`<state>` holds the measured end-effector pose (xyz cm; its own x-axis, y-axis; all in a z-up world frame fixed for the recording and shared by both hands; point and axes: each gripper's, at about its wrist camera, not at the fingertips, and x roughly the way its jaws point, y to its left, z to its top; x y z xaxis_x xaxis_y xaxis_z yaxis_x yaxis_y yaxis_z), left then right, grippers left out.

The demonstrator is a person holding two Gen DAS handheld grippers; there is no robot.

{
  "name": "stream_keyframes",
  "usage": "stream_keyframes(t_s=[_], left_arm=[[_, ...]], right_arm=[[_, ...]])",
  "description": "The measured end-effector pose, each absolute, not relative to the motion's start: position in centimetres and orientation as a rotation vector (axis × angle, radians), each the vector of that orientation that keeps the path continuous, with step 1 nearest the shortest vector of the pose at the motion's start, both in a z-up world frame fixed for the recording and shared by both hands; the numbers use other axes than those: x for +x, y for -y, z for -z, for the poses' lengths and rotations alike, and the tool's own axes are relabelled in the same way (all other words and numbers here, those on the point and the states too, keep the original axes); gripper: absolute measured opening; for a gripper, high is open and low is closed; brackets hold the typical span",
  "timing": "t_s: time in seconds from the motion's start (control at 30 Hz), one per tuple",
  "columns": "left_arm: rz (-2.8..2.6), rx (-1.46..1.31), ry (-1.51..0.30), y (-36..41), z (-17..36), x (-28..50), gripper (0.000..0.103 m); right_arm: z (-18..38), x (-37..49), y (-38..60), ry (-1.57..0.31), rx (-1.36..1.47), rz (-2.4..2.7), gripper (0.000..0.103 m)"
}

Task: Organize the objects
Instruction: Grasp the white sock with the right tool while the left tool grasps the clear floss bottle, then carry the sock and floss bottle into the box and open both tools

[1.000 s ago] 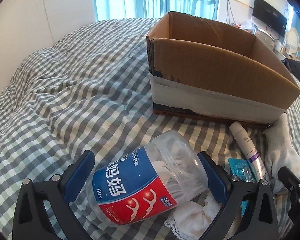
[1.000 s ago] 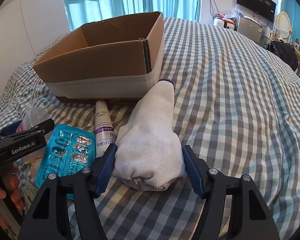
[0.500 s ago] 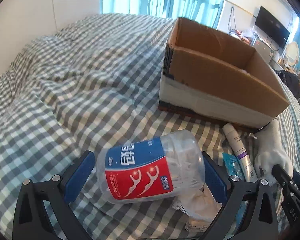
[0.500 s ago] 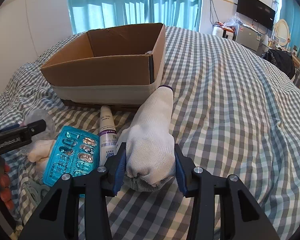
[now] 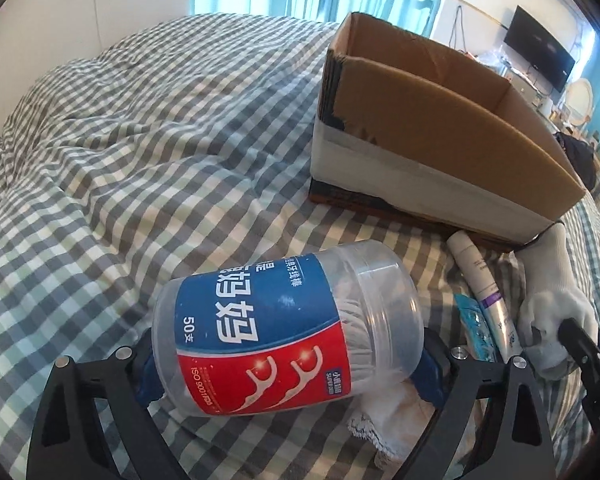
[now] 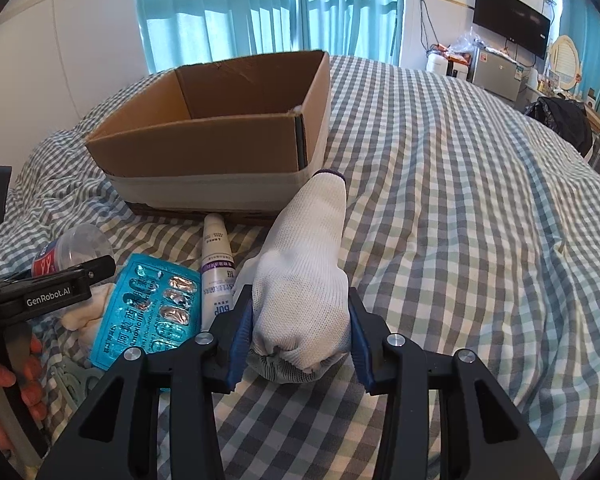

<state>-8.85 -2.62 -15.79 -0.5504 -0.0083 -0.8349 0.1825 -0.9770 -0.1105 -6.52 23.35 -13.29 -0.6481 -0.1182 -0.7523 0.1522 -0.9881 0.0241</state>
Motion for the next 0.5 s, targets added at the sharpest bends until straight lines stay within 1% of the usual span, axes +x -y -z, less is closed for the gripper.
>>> stream_keyframes(t_s=[0.2, 0.5], left_arm=[[2.694, 1.378, -0.278, 2.8, 13.8, -7.7, 0.095], [2.824, 1.202, -0.204, 2.0, 8.1, -6.5, 0.094]], right_arm=[[11.3, -5.1, -23.4, -0.059, 1.180, 2.755, 0.042], [6.5, -3.1, -22.8, -0.074, 1.034, 2.800, 0.041]])
